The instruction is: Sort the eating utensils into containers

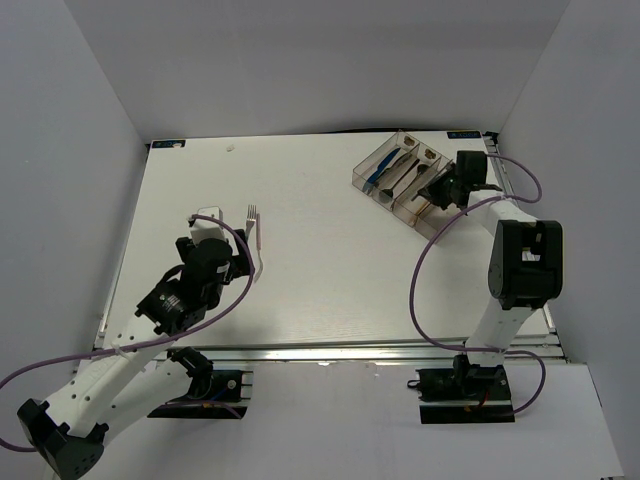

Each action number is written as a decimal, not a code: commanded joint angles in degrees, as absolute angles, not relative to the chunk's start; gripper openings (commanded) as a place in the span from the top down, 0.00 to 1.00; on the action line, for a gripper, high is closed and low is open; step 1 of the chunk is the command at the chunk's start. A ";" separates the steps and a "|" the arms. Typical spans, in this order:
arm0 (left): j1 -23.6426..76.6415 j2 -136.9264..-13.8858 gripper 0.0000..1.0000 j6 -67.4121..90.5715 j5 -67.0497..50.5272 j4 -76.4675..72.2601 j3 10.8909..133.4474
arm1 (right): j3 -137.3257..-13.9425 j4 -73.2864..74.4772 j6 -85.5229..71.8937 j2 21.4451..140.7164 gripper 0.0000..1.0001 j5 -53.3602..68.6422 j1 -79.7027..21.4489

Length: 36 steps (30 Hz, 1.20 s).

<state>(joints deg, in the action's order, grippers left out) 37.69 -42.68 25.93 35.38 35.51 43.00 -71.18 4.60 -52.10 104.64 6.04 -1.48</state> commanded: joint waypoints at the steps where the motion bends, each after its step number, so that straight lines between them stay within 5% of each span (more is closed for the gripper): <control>1: 37.79 -42.63 0.02 25.66 35.16 34.72 43.15 | -69.88 4.22 -51.68 104.77 0.94 6.42 -1.05; 10: 37.79 -42.63 0.02 25.75 35.42 34.72 43.15 | -71.54 4.65 -50.10 105.38 0.67 8.70 -0.88; 18: 37.79 -43.68 0.02 26.01 35.86 34.98 43.24 | -72.51 6.68 -47.12 99.08 0.66 8.62 -1.49; 22: 37.79 -44.47 0.02 26.54 36.82 35.33 43.33 | -71.11 9.84 -36.24 88.53 0.58 -1.64 -7.80; 23: 37.79 -44.82 0.02 26.72 37.17 35.42 43.59 | -70.23 10.54 -31.77 86.07 0.52 -4.28 -11.22; 25: 37.79 -46.05 0.02 26.89 37.35 35.77 43.94 | -65.23 10.55 -29.10 78.95 0.19 -3.87 -13.26; 26: 37.79 -46.32 0.02 27.07 37.70 35.77 44.12 | -63.21 11.24 -28.74 76.66 0.11 -1.43 -13.97; 32: 36.66 -53.51 0.02 29.18 43.24 37.97 45.79 | -48.00 11.86 -27.51 62.85 0.11 4.04 -17.66; 36: 27.71 -63.97 0.02 27.60 28.36 34.38 48.34 | -43.60 14.23 -26.46 59.60 0.11 12.82 -18.72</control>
